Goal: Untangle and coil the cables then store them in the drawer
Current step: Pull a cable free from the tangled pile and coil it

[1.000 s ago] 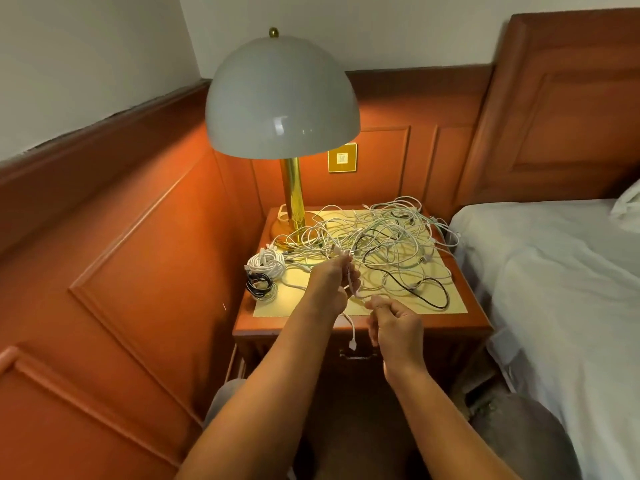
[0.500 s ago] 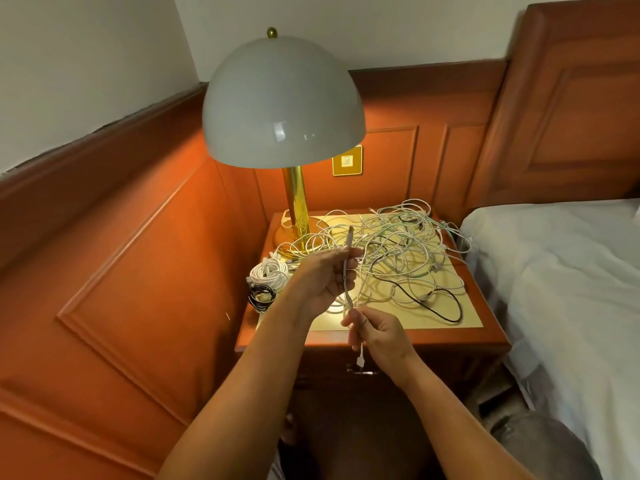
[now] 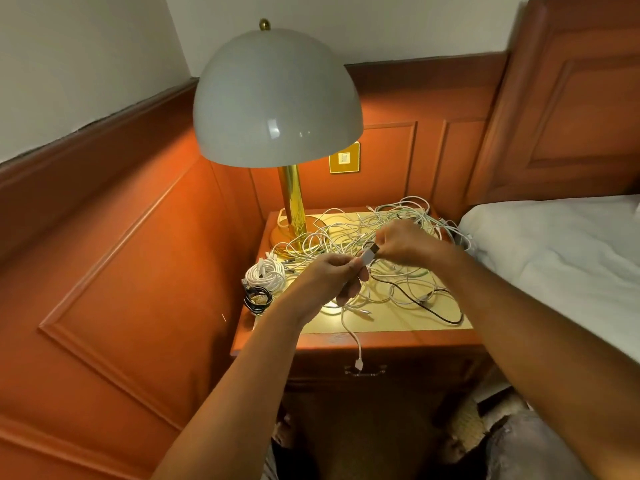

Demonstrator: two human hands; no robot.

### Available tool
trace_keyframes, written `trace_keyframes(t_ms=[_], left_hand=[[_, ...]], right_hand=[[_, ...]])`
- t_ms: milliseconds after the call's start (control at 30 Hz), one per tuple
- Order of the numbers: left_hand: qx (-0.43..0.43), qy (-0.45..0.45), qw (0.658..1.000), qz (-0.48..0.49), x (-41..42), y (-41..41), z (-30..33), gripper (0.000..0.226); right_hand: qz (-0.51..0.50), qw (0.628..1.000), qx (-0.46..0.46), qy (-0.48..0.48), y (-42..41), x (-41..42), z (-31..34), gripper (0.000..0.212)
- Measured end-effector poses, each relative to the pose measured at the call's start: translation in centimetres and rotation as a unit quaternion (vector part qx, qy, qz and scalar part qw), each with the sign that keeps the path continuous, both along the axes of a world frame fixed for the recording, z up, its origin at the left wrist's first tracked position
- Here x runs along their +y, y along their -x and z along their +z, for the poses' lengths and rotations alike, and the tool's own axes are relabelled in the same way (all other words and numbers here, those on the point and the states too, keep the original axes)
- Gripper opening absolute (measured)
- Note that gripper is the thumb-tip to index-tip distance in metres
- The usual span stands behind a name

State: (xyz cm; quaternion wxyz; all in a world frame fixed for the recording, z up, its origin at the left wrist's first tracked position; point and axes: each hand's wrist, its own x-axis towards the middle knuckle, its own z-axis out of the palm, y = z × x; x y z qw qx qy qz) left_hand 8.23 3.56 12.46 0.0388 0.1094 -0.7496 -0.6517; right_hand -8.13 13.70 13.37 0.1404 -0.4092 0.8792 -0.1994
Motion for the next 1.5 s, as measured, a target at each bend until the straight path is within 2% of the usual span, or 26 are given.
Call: trace_keyframes(t_ms=[67, 167, 267, 333, 433, 500, 567, 633, 700, 800, 933, 967, 1067, 1167, 1233, 1400, 1500], left_hand=[[-0.040, 0.042, 0.998, 0.007, 0.0, 0.4, 0.1, 0.034], [-0.078, 0.058, 0.994, 0.056, -0.1, 1.3, 0.1, 0.034], [-0.064, 0.021, 0.991, 0.112, -0.7, 2.0, 0.2, 0.034], [-0.036, -0.025, 0.989, 0.139, -1.0, 2.2, 0.2, 0.034], [0.005, -0.134, 0.976, 0.170, -1.1, 2.5, 0.4, 0.034], [0.013, -0.226, 0.959, 0.172, -1.0, 2.5, 0.8, 0.035], [0.021, -0.298, 0.940, 0.167, -0.9, 2.5, 1.4, 0.035], [0.020, -0.336, 0.927, 0.167, -0.9, 2.4, 1.9, 0.036], [0.018, -0.355, 0.919, 0.171, -0.8, 2.3, 2.4, 0.038], [0.022, -0.359, 0.914, 0.186, -1.2, 2.1, 3.2, 0.039], [0.031, -0.347, 0.918, 0.191, -1.6, 1.5, 3.9, 0.036], [0.037, -0.343, 0.919, 0.190, -1.7, 1.3, 3.9, 0.035], [0.070, -0.332, 0.927, 0.163, -1.9, 0.8, 4.1, 0.031], [0.091, -0.321, 0.934, 0.131, -1.6, 0.4, 4.4, 0.027], [0.091, -0.315, 0.938, 0.112, -1.3, 0.2, 4.5, 0.026], [0.050, -0.238, 0.969, 0.048, -1.2, 0.1, 3.1, 0.026], [0.018, -0.197, 0.979, 0.045, -1.8, 0.4, 2.0, 0.025]], right_hand=[[0.056, 0.997, 0.047, 0.010, 0.2, -0.3, 2.6, 0.014], [0.104, 0.981, 0.161, 0.017, -0.6, -0.7, 5.9, 0.013], [0.099, 0.966, 0.239, -0.005, -2.9, -0.2, 7.2, 0.016], [0.084, 0.969, 0.233, -0.001, -4.7, 0.8, 6.7, 0.019], [0.049, 0.990, 0.100, 0.082, -6.9, 2.5, 4.5, 0.017], [0.008, 0.984, -0.059, 0.168, -8.3, 3.6, 2.5, 0.025], [-0.025, 0.942, -0.215, 0.255, -9.3, 4.4, 0.2, 0.020], [-0.057, 0.891, -0.321, 0.316, -10.1, 4.7, -2.0, 0.010], [-0.068, 0.863, -0.374, 0.333, -10.7, 4.7, -3.9, 0.024], [-0.062, 0.860, -0.397, 0.314, -11.0, 4.3, -6.6, 0.045], [-0.027, 0.825, -0.474, 0.308, -10.0, 3.5, -8.9, 0.028], [-0.026, 0.827, -0.474, 0.300, -9.6, 3.2, -9.1, 0.026], [-0.074, 0.881, -0.393, 0.252, -7.8, 1.9, -8.5, 0.031], [-0.138, 0.945, -0.253, 0.155, -5.2, 0.6, -6.4, 0.058], [-0.156, 0.959, -0.191, 0.137, -3.5, -0.3, -4.7, 0.065], [-0.075, 0.964, -0.151, 0.204, 0.1, -2.0, 1.4, 0.022], [-0.030, 0.982, -0.007, 0.187, 0.7, -2.3, 5.0, 0.015]])
